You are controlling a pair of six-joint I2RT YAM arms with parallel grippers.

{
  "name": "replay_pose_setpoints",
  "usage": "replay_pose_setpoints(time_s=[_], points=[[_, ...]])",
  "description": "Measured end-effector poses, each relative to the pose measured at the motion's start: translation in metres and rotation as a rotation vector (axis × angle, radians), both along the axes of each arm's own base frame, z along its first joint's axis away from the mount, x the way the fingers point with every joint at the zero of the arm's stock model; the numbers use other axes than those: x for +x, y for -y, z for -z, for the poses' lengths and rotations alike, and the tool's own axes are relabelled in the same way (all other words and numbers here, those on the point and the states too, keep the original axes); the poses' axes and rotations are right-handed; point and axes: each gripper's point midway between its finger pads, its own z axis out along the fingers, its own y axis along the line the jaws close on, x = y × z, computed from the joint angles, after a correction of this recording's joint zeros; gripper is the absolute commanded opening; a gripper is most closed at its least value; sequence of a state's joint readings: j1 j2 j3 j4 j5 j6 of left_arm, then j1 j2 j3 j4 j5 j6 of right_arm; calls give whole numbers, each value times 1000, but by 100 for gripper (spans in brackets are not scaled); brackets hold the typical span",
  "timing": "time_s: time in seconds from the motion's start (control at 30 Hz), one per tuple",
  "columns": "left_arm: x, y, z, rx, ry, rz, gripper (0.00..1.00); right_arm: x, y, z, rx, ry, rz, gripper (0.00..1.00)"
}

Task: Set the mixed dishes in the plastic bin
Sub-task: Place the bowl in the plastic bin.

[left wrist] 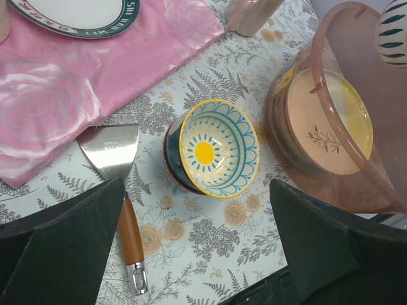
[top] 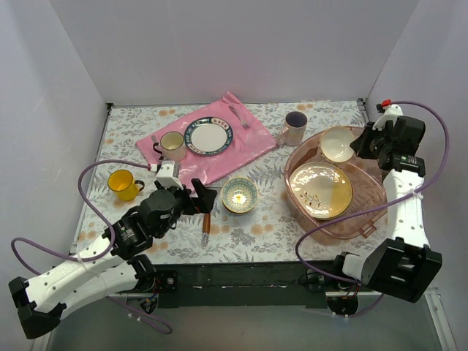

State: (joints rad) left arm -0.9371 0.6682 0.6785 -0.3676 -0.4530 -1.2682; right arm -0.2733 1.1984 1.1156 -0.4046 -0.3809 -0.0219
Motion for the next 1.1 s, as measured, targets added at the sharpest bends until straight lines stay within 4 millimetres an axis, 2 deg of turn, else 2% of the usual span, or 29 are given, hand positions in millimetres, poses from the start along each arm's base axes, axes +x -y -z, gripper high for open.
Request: replay_pose_setpoints(time_s=[0.27, 0.47, 0.6, 0.83, 1.1], points=[[-2, -7, 8, 4, -8, -21, 98, 17, 39, 38, -22, -117, 232, 1], [-4, -11, 16, 13, -19, -31, 98, 24, 57, 45, -52, -122, 322, 1], [-3, -12, 15, 6, -16, -34, 98, 31, 63, 55, -56, -138, 348, 1], [-3, -12, 15, 5, -17, -35, 98, 36, 67, 105, -48, -273, 355, 1], [-4, -12, 14, -2, -18, -37, 98, 42, 70, 117, -46, -300, 361, 1]])
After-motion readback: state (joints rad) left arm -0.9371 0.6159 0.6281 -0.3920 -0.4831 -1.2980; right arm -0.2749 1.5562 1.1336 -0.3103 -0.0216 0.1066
